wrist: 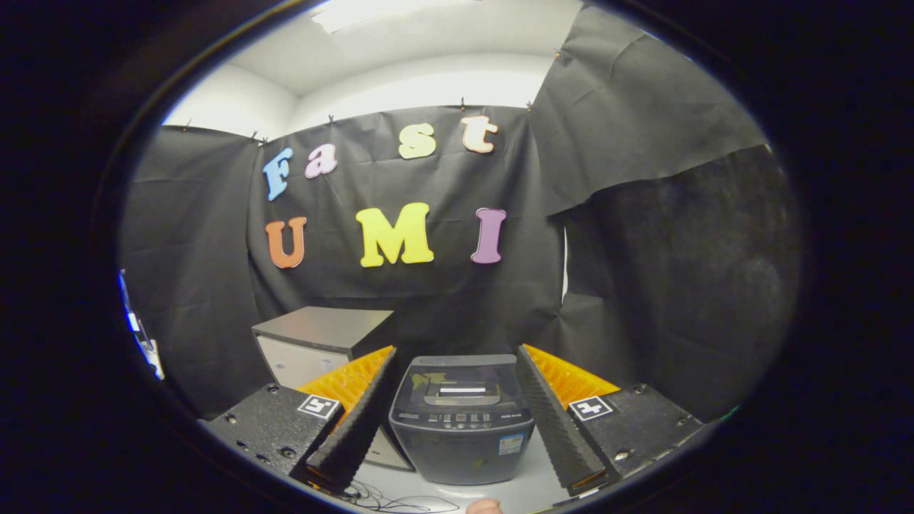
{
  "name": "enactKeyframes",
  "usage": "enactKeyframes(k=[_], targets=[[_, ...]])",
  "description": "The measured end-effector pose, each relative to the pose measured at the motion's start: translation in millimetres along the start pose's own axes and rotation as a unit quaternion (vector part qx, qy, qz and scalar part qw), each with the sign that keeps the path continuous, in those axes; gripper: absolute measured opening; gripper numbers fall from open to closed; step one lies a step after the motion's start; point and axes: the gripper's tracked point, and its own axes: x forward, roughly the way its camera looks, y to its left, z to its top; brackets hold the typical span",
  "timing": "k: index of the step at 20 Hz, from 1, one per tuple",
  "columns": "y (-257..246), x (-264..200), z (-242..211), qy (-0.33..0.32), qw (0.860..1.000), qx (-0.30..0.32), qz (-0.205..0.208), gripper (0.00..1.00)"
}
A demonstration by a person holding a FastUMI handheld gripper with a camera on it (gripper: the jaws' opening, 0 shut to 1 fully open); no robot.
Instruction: Put the clothes into the washing machine and then close the washing machine lid.
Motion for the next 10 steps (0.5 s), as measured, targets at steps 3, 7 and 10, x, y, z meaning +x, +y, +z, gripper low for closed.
enactKeyframes(k=[3,7,10], targets=[[1.0,0.3,-2.0,0.004,1.0,0.0,0.002,1.0],[4.7,0.8,-3.5,0.005,1.0,-0.002,0.002,1.0],[6.0,3.2,-4.7,0.007,1.0,-0.003,0.003,1.0]])
